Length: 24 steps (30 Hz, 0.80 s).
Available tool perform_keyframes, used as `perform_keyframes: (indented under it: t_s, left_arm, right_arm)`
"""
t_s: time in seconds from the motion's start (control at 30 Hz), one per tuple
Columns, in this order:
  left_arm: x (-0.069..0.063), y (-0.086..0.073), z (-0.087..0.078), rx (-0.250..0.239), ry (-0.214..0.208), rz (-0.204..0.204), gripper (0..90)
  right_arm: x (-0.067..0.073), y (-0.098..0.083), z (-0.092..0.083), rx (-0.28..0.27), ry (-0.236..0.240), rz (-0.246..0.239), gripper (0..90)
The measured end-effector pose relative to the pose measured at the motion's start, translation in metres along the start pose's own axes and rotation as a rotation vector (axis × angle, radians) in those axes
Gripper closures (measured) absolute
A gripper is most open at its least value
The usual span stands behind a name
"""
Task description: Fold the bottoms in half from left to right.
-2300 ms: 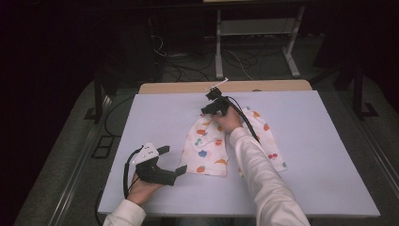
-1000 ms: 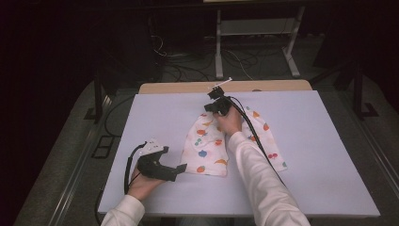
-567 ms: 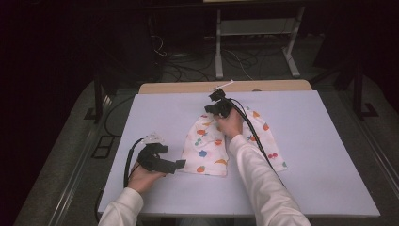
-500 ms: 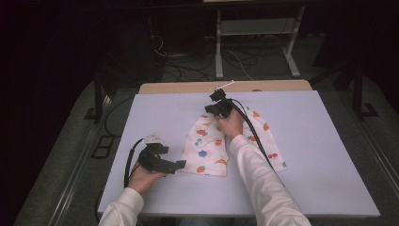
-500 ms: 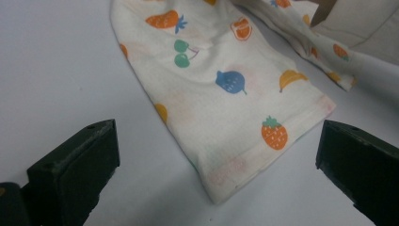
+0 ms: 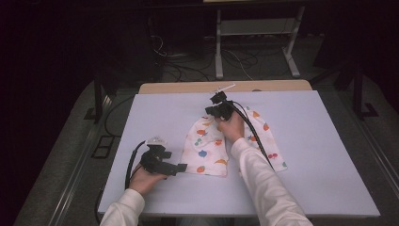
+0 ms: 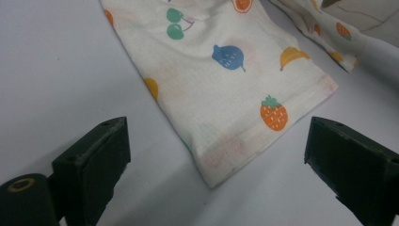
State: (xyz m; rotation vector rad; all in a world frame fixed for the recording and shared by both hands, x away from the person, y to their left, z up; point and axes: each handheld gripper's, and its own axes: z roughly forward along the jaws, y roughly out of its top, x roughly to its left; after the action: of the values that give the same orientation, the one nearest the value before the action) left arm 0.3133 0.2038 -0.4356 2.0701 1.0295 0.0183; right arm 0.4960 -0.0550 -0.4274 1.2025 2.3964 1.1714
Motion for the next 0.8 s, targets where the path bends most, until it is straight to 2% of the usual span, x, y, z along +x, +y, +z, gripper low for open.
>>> perform_keyframes:
  t_s: [0.1, 0.17, 0.2, 0.43, 0.47, 0.5, 0.8]
  left_arm:
    - [0.003, -0.003, 0.002, 0.019, -0.007, -0.018, 14.4]
    - [0.005, -0.006, 0.002, 0.024, -0.006, -0.031, 23.2]
    - [0.007, -0.006, 0.003, 0.025, -0.010, -0.039, 23.2]
    - [0.013, -0.008, 0.002, 0.026, -0.048, -0.086, 43.1]
    - [0.014, -0.008, 0.002, 0.028, -0.058, -0.093, 43.1]
    - [0.017, -0.008, 0.003, 0.027, -0.076, -0.126, 46.7]
    - [0.022, -0.008, 0.005, 0.032, -0.102, -0.185, 61.2]
  right_arm:
    - [0.000, 0.000, -0.002, -0.008, 0.003, 0.007, 88.0]
    - [0.000, 0.000, -0.004, -0.013, -0.001, 0.006, 88.1]
    - [0.000, 0.000, -0.004, -0.013, -0.001, 0.006, 88.1]
    - [0.000, 0.001, -0.007, -0.022, -0.004, 0.001, 88.1]
    - [0.000, 0.001, -0.007, -0.022, -0.004, 0.001, 88.1]
    - [0.000, 0.001, -0.006, -0.021, -0.002, -0.001, 88.1]
    - [0.001, -0.001, -0.004, -0.017, 0.007, 0.001, 88.0]
